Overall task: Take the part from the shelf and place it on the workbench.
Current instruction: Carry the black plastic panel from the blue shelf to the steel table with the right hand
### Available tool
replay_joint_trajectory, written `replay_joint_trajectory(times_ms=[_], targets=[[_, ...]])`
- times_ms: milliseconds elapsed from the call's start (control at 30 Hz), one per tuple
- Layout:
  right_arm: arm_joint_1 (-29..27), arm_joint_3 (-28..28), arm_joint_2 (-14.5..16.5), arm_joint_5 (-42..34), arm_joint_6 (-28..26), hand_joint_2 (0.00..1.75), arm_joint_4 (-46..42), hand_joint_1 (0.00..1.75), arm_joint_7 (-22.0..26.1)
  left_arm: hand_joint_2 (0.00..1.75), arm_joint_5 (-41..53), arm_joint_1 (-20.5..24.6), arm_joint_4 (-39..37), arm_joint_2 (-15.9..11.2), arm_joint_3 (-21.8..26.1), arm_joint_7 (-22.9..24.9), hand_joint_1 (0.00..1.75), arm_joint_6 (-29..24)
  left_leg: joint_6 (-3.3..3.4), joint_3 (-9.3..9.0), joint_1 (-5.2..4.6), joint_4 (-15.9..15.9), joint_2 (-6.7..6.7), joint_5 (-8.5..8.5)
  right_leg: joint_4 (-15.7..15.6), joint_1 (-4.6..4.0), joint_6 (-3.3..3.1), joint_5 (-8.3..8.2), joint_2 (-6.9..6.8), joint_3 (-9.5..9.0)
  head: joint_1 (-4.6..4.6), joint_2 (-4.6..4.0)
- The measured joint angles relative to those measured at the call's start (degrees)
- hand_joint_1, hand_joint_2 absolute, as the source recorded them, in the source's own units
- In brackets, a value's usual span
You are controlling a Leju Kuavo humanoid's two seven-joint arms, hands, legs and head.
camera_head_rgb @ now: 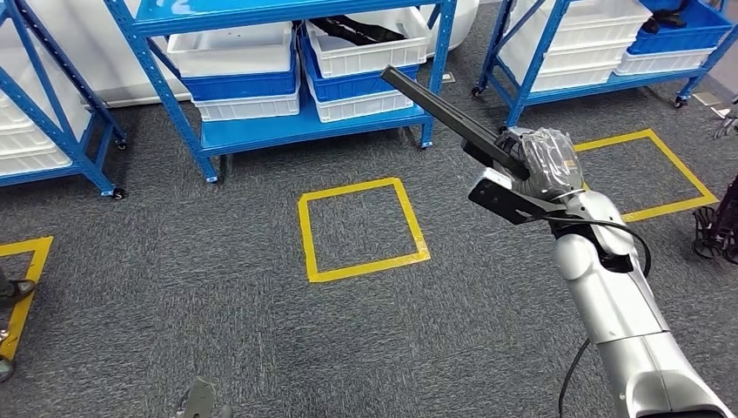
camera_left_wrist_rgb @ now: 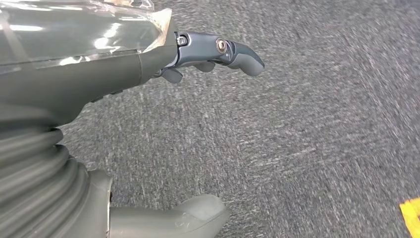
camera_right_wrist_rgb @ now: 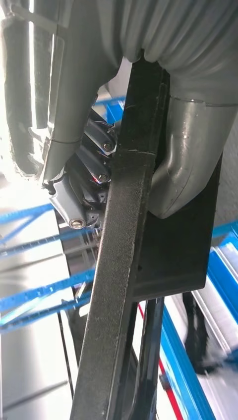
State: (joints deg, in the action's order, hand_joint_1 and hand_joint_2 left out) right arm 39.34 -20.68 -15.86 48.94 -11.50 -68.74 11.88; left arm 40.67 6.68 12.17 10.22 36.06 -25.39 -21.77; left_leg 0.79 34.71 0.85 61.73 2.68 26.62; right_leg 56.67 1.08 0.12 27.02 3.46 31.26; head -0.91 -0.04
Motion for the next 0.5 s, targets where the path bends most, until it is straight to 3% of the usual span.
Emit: replay_joint_trajectory(times_ms=[67, 133, 200, 267, 333, 367, 400, 467, 500], targets=[[0.1, 0.2, 0.0, 0.2, 0.0, 1.75, -0.1, 1.75, -0.3, 1.75, 0.0, -0.1, 0.0, -0.1, 0.0, 0.0, 0.00, 0.0, 0.42, -1.70, -0.03, -3.0, 1.38, -0.10, 0.1, 0.23, 0.72, -0.46, 1.03, 0.66, -0.08, 0.00], [0.1, 0.4, -0.1, 0.3, 0.0, 1.75, -0.2, 1.75, -0.5, 1.75, 0.1, -0.1, 0.0, -0.1, 0.0, 0.0, 0.00, 0.1, 0.75, -1.86, -0.16, -3.9, 0.23, -0.44, 0.0, 0.27, 1.61, -0.90, 1.92, 1.25, -0.26, 0.00], [0.0, 0.8, -0.5, 0.5, 0.0, 1.75, -0.3, 1.75, -0.6, 1.75, 0.1, 0.1, 0.0, -0.1, 0.0, 0.0, 0.00, 0.1, 1.43, -2.17, -0.03, -5.3, -1.21, -1.01, 1.6, 0.03, 1.95, 0.03, 0.31, 2.63, -0.08, 0.00], [0.0, 1.1, -0.9, 0.5, 0.0, 1.75, -0.3, 1.75, -0.7, 1.75, 0.1, 0.1, 0.0, 0.0, 0.0, 0.0, 0.00, 0.2, 1.93, -2.17, 0.04, -6.1, -2.59, -1.41, 7.7, 0.05, 1.87, 2.92, -2.13, 5.77, 0.27, 0.00], [-0.3, 1.3, -1.1, 0.7, 0.0, 1.75, -0.3, 1.75, -0.8, 1.75, 0.1, -0.1, 0.0, 0.0, 0.0, 0.0, 0.00, 0.2, 1.99, -1.95, 0.07, -6.0, -4.04, -1.48, 15.1, 0.27, 2.20, 5.43, -2.69, 9.06, 0.46, 0.00], [-0.5, 1.3, -1.1, 0.9, 0.0, 1.75, -0.3, 1.75, -0.8, 1.75, 0.1, -0.1, 0.0, 0.0, 0.1, -0.1, 0.00, 0.2, 1.95, -1.88, 0.12, -6.0, -4.78, -1.50, 16.5, 0.44, 2.66, 5.61, -2.78, 9.58, 0.47, 0.00], [-0.7, 1.3, -1.2, 1.0, 0.0, 1.75, -0.3, 1.75, -0.8, 1.75, 0.1, -0.1, 0.0, 0.0, 0.1, -0.1, 0.00, 0.2, 1.87, -1.81, 0.21, -5.9, -5.48, -1.49, 15.5, 0.65, 3.30, 4.92, -3.03, 8.87, 0.48, 0.00], [-0.7, 1.4, -1.3, 1.2, 0.0, 1.75, -0.3, 1.75, -0.8, 1.75, 0.1, -0.1, 0.0, 0.0, 0.1, -0.1, 0.00, 0.2, 1.36, -1.67, 0.40, -5.3, -6.75, -1.27, 7.7, 1.11, 4.75, 2.13, -4.90, 4.63, 0.49, 0.00], [-0.6, 1.5, -1.3, 1.3, 0.0, 1.75, -0.4, 1.75, -0.8, 1.75, 0.1, -0.1, 0.0, 0.0, 0.1, -0.2, 0.00, 0.2, 0.93, -1.50, 0.37, -4.8, -7.29, -1.06, 4.0, 0.98, 5.05, 0.95, -5.85, 2.59, 0.54, 0.00]])
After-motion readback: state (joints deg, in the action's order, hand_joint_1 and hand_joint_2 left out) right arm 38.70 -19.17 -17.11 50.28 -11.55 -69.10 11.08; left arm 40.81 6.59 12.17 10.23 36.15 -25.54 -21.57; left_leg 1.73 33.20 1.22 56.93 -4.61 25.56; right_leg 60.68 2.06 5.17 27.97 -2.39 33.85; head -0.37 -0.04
